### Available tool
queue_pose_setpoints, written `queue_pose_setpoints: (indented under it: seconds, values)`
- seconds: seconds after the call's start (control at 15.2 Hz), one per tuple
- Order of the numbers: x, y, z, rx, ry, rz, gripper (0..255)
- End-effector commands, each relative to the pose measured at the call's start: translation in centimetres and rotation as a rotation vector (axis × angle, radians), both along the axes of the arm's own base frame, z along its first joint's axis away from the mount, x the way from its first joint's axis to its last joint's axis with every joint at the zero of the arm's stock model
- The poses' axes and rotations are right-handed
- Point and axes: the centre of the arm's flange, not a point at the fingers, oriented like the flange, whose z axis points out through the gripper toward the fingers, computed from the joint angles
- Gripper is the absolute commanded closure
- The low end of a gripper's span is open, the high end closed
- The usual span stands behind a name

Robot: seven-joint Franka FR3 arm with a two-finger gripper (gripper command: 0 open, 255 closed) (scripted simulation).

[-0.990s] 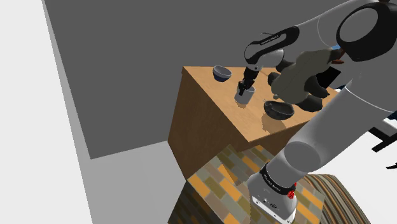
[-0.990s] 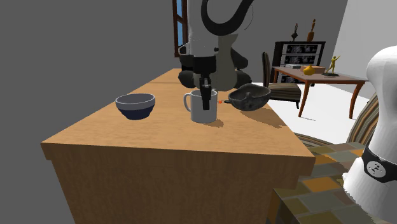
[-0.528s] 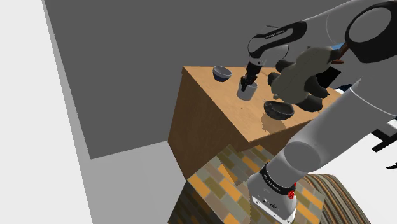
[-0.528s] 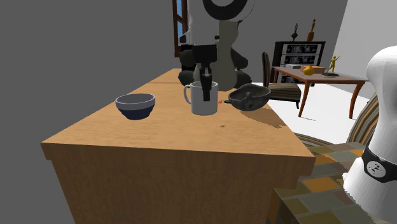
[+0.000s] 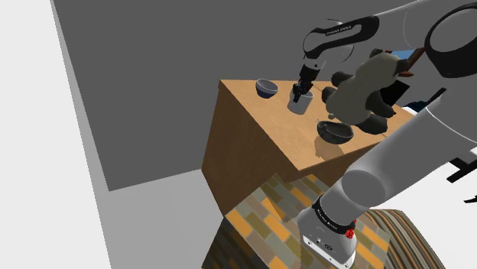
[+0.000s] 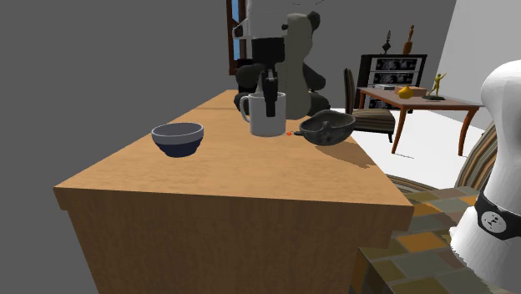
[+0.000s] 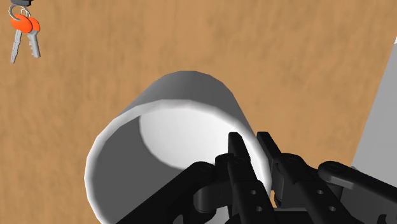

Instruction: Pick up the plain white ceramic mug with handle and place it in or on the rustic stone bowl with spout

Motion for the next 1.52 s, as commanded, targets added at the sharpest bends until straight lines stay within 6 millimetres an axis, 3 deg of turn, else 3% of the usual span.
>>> queue_pose_setpoints:
  seconds: [0.0,1.12,1.45]
  values:
    - [-0.1,0.0,1.0,0.000,0.000,0.000,255]
    - [-0.1,0.0,9.7,0.000,0.000,0.000,255]
    - [-6.3,-2.0,10.4,0.000,0.000,0.000,255]
